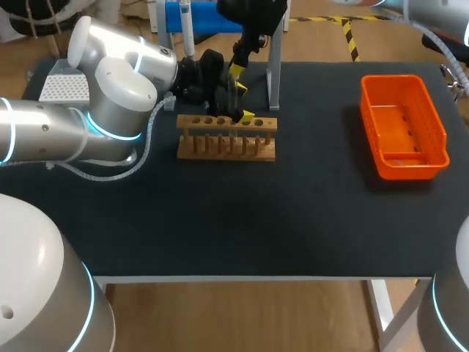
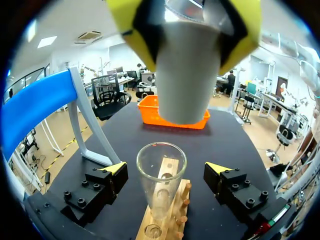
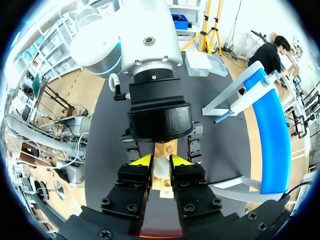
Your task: Invert the test tube, pick up the pipette, mount the tip to pipette, aspirate from beaker and dispense into the tube, eject the tip, return the pipette, and cap with the stopper.
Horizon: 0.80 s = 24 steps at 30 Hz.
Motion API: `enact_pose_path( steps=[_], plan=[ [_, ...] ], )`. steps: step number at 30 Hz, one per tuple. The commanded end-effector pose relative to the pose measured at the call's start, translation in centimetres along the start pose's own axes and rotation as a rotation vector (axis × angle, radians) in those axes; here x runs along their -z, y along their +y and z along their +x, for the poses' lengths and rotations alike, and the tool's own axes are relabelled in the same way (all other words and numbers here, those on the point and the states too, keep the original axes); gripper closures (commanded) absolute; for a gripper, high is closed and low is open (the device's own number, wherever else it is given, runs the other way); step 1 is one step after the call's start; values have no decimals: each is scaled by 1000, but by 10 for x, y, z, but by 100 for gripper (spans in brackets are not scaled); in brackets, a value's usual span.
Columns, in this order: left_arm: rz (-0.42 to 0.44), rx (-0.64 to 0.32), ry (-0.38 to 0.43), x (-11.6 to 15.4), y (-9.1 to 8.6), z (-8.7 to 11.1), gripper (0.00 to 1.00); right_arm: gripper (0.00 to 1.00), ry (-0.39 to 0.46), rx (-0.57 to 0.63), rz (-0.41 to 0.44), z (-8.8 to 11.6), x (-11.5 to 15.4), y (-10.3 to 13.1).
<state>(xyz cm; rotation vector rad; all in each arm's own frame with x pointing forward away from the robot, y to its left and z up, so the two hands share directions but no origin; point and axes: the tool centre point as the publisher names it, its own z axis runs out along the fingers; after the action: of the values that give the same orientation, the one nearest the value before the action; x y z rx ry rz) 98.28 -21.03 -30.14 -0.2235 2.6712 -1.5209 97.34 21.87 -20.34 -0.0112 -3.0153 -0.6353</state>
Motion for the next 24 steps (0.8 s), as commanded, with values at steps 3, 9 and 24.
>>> enact_pose_path(
  steps=[3,9,24],
  plan=[
    [-1,0,3,0,0,-1,0,100,1,-1,4,0,2,0],
    [-1,0,3,0,0,-1,0,100,-10,-5,15,-1,1,1],
    [-1,0,3,0,0,-1,0,100,9,-5,34,0,-7,1]
  ],
)
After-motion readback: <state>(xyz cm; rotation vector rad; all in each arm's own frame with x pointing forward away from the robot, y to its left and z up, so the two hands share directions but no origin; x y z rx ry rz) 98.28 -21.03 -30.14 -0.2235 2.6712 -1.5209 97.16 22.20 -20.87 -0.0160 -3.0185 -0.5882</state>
